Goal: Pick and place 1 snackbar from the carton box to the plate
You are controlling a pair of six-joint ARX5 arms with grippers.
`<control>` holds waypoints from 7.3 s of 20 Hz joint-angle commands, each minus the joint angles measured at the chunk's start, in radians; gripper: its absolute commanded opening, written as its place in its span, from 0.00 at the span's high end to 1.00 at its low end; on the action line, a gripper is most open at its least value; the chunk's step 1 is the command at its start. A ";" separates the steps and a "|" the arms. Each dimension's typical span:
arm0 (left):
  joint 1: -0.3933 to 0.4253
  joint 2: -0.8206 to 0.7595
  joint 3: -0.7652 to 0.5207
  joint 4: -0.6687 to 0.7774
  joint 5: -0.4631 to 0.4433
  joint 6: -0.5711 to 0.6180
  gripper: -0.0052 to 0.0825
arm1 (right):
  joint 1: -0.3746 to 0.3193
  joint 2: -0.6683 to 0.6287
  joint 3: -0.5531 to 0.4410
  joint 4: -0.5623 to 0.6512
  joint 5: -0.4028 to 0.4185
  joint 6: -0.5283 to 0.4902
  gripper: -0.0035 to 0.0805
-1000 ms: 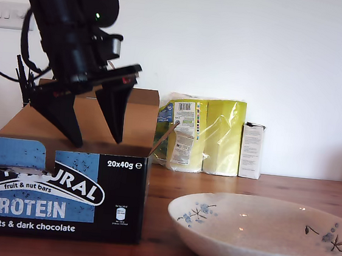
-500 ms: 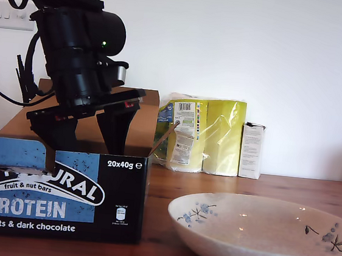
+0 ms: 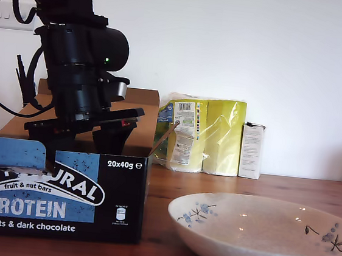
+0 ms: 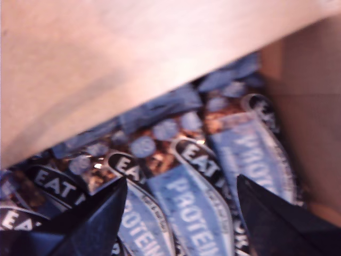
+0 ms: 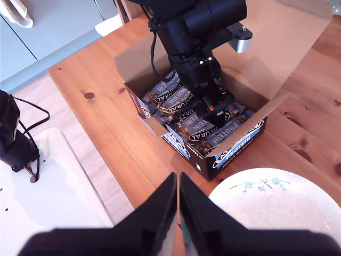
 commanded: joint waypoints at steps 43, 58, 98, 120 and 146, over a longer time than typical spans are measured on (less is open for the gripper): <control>-0.034 -0.285 0.333 -0.391 -0.027 0.189 0.72 | 0.001 -0.066 -0.003 -0.029 0.066 -0.027 0.97; -0.364 -0.183 0.301 0.143 0.055 0.213 0.72 | 0.001 -0.375 -0.003 -0.253 0.182 0.083 0.97; -0.488 0.056 0.332 0.163 0.023 0.242 0.97 | 0.001 -0.373 -0.003 -0.264 0.240 0.072 0.97; 0.121 -0.575 -0.223 0.473 0.092 0.274 0.97 | -0.245 -0.002 -0.052 0.281 0.332 -0.067 0.97; 0.335 -1.577 -1.051 0.711 -0.080 0.171 0.97 | -0.557 -0.654 -0.736 0.576 0.074 -0.098 0.97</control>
